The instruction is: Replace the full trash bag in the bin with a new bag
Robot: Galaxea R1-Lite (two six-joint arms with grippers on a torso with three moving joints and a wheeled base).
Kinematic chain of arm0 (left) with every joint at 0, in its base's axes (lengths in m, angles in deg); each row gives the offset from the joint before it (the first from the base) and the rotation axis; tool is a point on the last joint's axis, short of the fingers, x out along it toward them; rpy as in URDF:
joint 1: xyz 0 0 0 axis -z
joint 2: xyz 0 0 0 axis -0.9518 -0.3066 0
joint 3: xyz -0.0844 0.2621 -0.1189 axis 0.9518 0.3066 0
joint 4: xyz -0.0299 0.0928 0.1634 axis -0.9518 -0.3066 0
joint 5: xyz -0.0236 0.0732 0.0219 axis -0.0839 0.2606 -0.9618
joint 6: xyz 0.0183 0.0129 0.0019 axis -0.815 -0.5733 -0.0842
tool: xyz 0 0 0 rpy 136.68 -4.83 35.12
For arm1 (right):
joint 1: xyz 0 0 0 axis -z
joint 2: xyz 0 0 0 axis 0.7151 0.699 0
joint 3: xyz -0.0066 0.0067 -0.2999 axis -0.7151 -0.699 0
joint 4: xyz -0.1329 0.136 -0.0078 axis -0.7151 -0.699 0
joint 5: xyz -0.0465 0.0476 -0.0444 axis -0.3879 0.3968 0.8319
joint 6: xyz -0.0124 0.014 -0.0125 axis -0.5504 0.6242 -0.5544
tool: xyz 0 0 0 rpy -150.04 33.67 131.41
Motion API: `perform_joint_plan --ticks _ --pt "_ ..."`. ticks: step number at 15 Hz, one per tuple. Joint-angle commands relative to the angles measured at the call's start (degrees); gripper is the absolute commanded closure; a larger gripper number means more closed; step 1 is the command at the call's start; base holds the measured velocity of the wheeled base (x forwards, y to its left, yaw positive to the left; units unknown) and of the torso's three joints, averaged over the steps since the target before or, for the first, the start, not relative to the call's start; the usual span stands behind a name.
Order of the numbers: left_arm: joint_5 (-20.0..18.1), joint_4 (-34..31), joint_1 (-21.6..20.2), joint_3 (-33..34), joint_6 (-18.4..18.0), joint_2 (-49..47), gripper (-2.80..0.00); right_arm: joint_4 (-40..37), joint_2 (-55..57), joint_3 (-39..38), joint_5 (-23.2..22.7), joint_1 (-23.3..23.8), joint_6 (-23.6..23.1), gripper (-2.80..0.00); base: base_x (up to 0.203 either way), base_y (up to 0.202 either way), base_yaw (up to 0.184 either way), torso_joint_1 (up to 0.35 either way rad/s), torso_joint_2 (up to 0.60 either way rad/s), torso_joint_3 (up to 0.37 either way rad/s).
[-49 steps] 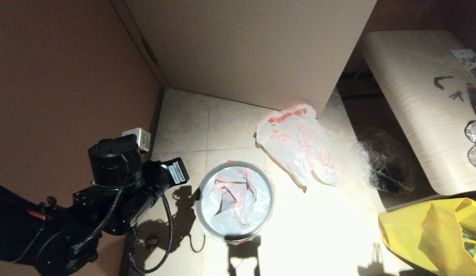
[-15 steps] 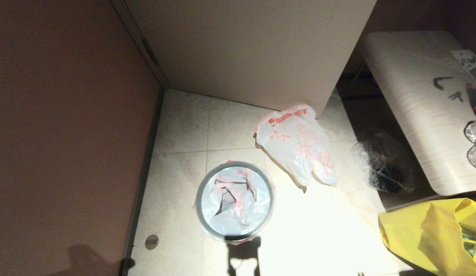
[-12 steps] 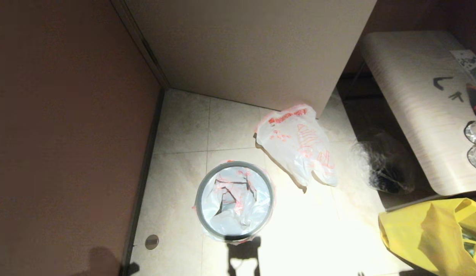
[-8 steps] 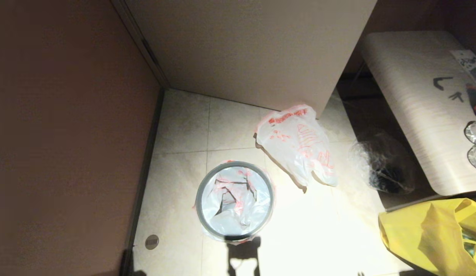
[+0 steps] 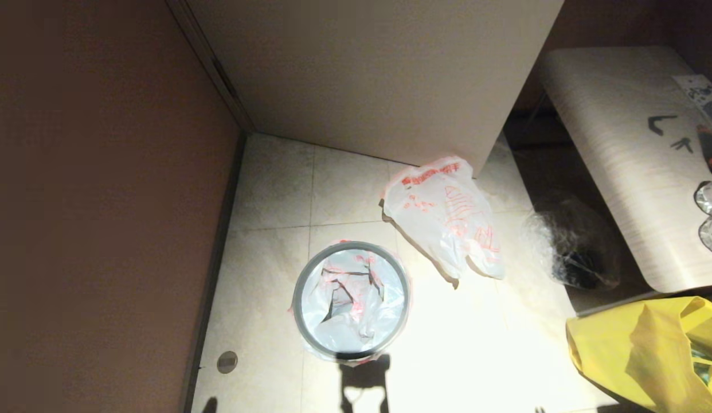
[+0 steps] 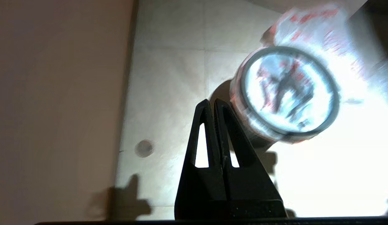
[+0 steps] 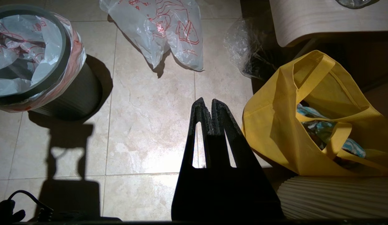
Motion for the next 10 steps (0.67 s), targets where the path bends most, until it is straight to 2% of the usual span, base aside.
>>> perform_joint_plan --ticks 1,10 --pt "0.44 -2.22 -0.03 -0.23 -1.69 0.43 0.00 0.00 0.10 -0.01 -0.03 -0.01 -0.10 0.00 0.000 0.000 0.000 0.000 0.00 0.000" --pt "0.32 -2.24 -0.03 -0.25 -0.55 0.44 0.00 -0.09 0.10 -0.01 0.00 -0.01 0.28 0.00 0.000 0.000 0.000 0.000 0.00 0.000"
